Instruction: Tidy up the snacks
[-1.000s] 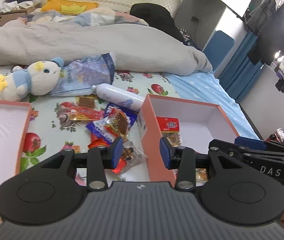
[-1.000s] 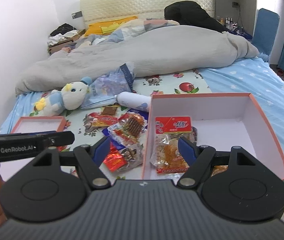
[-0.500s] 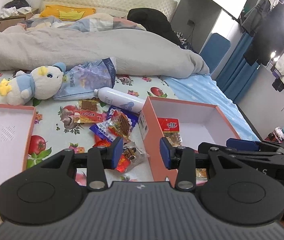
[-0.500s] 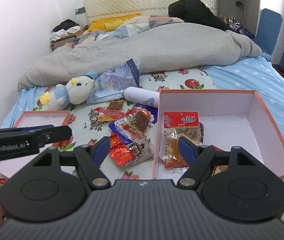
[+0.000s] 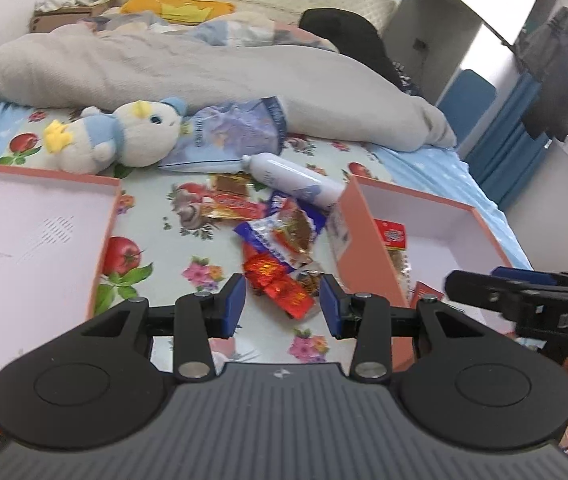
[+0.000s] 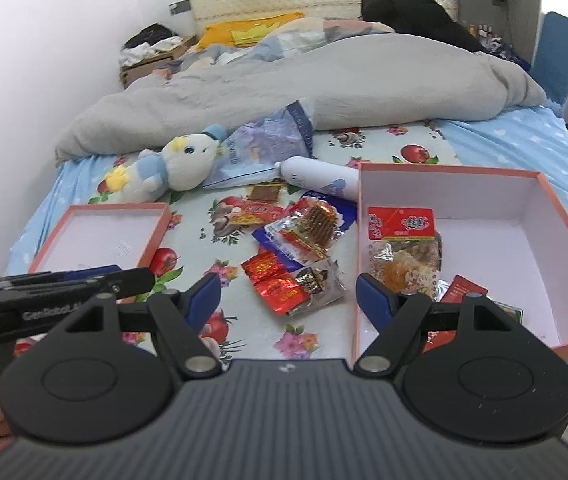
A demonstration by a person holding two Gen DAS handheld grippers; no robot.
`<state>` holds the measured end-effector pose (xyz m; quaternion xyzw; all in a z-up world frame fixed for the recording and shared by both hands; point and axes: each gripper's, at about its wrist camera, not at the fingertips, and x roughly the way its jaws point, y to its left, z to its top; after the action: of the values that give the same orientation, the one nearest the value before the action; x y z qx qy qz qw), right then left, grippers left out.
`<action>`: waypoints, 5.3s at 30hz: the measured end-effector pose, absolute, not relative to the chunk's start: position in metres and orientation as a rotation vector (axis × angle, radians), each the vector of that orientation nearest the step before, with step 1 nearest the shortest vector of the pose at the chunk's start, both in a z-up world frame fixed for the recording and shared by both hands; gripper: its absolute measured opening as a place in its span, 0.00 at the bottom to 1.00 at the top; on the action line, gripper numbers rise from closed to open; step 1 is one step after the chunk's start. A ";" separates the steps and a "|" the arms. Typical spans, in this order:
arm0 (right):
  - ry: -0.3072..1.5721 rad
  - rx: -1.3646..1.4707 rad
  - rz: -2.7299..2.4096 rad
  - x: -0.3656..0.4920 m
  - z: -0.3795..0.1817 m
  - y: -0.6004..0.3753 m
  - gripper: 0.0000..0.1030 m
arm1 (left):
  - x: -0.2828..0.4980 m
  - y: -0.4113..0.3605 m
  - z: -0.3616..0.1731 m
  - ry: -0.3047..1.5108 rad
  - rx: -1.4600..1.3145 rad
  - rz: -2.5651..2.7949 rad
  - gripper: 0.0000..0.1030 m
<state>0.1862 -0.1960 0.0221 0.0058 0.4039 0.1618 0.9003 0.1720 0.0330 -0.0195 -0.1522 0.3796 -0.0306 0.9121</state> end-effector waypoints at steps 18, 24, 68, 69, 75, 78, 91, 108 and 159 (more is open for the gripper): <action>0.967 -0.226 0.513 0.235 0.027 -0.147 0.74 | 0.251 0.074 -0.100 0.883 -0.327 0.059 0.55; 0.978 -0.269 0.530 0.251 0.006 -0.136 0.74 | 0.294 0.095 -0.113 0.870 -0.362 0.030 0.55; 0.826 -0.361 0.435 0.287 -0.190 -0.098 0.57 | 0.437 0.093 -0.237 0.993 -0.584 -0.377 0.19; 0.826 -0.351 0.431 0.288 -0.190 -0.099 0.55 | 0.435 0.093 -0.235 0.984 -0.589 -0.380 0.18; 0.839 -0.317 0.414 0.289 -0.178 -0.103 0.11 | 0.423 0.093 -0.220 0.954 -0.619 -0.384 0.13; 0.838 -0.298 0.425 0.285 -0.171 -0.107 0.07 | 0.412 0.094 -0.207 0.931 -0.634 -0.386 0.10; 0.810 -0.255 0.481 0.224 -0.151 -0.119 0.04 | 0.330 0.103 -0.164 0.833 -0.656 -0.347 0.03; 0.818 -0.251 0.477 0.158 -0.155 -0.130 0.04 | 0.193 0.145 -0.166 0.789 -0.841 -0.216 0.03; 0.844 -0.195 0.559 0.184 -0.196 -0.158 0.55 | 0.199 0.085 -0.203 0.962 -0.515 0.152 0.88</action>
<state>0.1843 -0.1584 -0.1958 -0.0931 0.4035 0.2674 0.8701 0.1990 0.0847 -0.2032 -0.2444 0.4570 0.0720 0.8522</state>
